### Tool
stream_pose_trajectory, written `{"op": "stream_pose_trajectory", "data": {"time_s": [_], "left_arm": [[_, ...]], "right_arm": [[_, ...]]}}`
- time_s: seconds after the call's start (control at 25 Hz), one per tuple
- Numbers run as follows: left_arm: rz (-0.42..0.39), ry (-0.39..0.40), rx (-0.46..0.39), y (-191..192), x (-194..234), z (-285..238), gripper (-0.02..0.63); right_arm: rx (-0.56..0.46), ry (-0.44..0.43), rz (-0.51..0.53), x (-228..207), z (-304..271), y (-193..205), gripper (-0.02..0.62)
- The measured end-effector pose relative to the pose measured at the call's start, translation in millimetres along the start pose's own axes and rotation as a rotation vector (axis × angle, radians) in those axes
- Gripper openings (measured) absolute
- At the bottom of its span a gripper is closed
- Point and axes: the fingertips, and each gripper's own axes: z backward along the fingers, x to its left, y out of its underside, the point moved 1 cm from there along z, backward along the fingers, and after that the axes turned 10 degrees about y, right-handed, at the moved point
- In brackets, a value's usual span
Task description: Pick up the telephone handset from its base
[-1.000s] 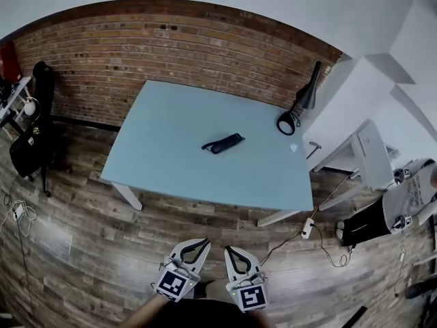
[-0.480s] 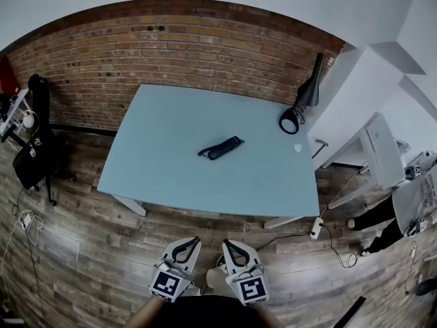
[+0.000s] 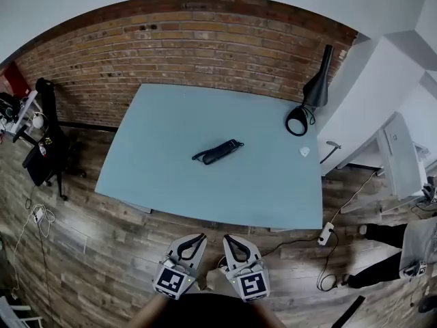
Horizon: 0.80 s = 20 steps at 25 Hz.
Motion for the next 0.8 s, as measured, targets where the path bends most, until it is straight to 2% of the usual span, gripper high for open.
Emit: {"op": "stream_pose_trajectory", "data": {"time_s": [0.16,0.36,0.56,0.8], "left_arm": [[0.004,-0.015,-0.007,-1.6,-6.9,-27.4,0.008],[0.005,0.014,0.013,-0.2,-6.5,-45.5,0.008],[0.031,0.021,-0.006,-0.5,25.1,-64.1,0.008],[0.014,0.098,-0.045,-14.4,73.0,-88.9,0.008]], "right_arm": [[0.033,0.006,-0.022,-32.1,-6.3,19.0,0.011],[0.057,0.037,-0.029,-59.6,-14.9,24.2,0.011],[0.088,0.067,-0.029,-74.5,-39.8,26.6,0.011],[0.113,0.139,-0.003,-86.0,-81.1,9.1,0.011]]}}
